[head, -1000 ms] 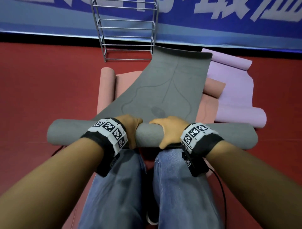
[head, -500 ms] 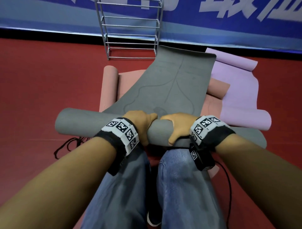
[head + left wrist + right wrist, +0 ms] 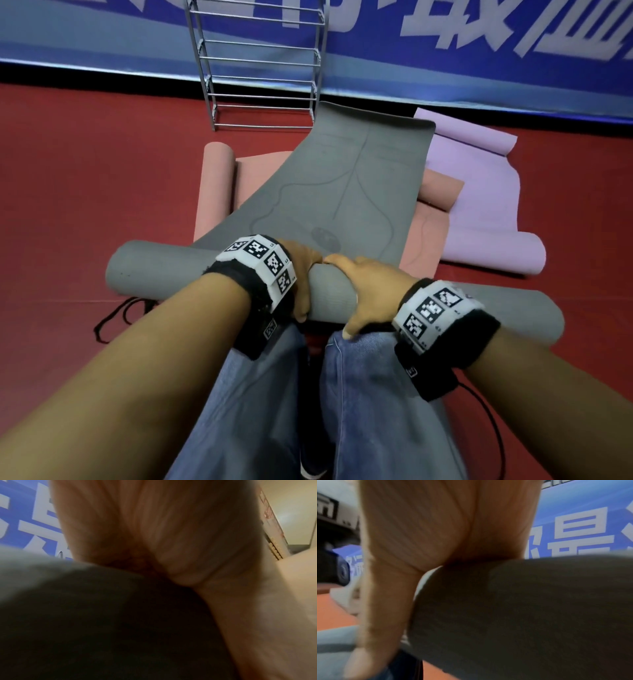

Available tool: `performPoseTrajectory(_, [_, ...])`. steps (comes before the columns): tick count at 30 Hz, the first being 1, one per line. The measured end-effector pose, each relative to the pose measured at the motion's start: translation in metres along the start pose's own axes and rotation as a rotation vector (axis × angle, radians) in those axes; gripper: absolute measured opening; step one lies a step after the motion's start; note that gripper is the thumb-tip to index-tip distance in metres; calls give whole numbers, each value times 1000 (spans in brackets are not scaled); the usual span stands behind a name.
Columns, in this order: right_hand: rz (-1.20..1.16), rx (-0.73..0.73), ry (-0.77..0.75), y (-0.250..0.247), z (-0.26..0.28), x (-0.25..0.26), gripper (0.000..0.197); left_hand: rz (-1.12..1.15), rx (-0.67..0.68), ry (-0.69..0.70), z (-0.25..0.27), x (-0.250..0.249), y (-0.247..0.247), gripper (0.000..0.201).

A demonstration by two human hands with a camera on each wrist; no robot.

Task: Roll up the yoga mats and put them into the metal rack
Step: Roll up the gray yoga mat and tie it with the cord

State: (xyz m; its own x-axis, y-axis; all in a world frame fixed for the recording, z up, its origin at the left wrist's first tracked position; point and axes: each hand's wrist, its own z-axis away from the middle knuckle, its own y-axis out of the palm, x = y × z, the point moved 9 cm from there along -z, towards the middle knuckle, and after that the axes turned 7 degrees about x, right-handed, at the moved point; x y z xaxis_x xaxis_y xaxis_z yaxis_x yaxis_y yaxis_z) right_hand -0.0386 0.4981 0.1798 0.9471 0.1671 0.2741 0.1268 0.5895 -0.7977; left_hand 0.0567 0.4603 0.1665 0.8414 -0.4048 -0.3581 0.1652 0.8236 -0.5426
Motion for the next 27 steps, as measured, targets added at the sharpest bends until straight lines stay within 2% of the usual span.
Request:
performPoseTrajectory(2, [25, -15, 11, 3, -2, 3, 114, 6, -14, -19, 1, 5, -1, 89])
performPoseTrajectory(4, [21, -6, 5, 1, -5, 3, 103, -44, -88, -60, 8, 6, -5, 90])
performPoseTrajectory(8, [-52, 72, 11, -8, -11, -1, 92, -271, -260, -89, 20, 2, -8, 104])
performPoseTrajectory(12, [-81, 115, 15, -8, -17, -2, 95, -304, -278, -146, 20, 6, -1, 106])
performPoseTrajectory(16, [-115, 13, -44, -12, -13, 0, 98, -249, -284, -148, 16, 8, -6, 94])
performPoseTrajectory(21, [77, -59, 13, -7, -4, -1, 100, -130, -229, -124, 9, 14, -12, 83])
performPoseTrajectory(24, [135, -52, 60, -5, -6, -2, 111, -99, -202, -106, 6, 19, -13, 87])
performPoseTrajectory(27, [134, -68, 76, -8, -10, -3, 104, -206, -250, -134, 10, 17, -12, 96])
